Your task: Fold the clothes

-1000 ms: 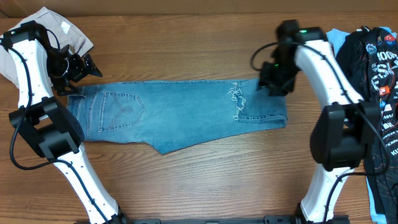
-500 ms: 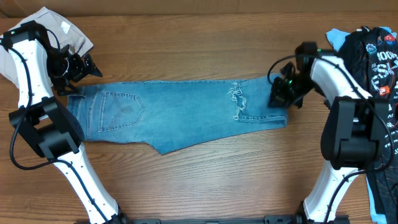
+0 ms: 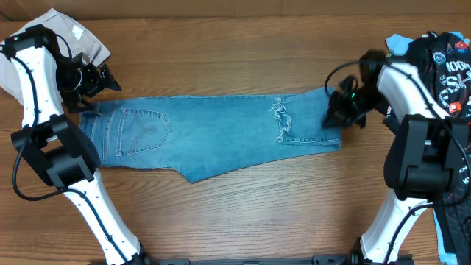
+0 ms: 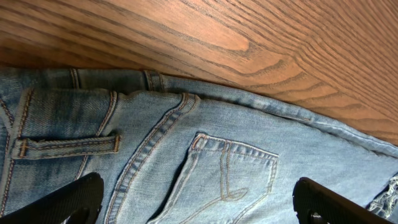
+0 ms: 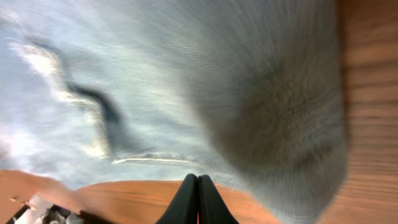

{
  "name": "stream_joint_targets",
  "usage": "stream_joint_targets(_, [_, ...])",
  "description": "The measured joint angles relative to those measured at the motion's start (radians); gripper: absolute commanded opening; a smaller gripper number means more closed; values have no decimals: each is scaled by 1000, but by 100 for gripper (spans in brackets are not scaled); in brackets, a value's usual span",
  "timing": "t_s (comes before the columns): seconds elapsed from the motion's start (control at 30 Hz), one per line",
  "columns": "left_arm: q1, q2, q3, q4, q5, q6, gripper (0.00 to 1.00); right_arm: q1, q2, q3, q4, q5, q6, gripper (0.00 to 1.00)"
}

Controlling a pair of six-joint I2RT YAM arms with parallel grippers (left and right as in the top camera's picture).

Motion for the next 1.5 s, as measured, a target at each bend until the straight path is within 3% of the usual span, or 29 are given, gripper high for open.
stream_joint_targets(0.1, [0,0,0,-1,0,0,100,-14,-1,112,-21,33,-21,86])
stream_joint_targets(0.13, [0,0,0,-1,0,0,100,-20,-2,127,-12,45,-23,98])
stream_joint_targets(0.43, [0,0,0,-1,-3,0,100,-124,-2,64,127,119,-41,100])
stream_joint_targets(0.9, [0,0,0,-1,-3,0,100,-118,-13,-190,314,-75,-108,100])
stream_joint_targets(1.13, [0,0,0,-1,-3,0,100,-120,-30,-258,382,-147,-123,68])
stream_joint_targets(1.37, [0,0,0,-1,-3,0,100,-119,-26,-280,387,-159,-114,4])
stream_joint_targets(1.5, [0,0,0,-1,-3,0,100,-119,-26,-282,403,-150,-72,4])
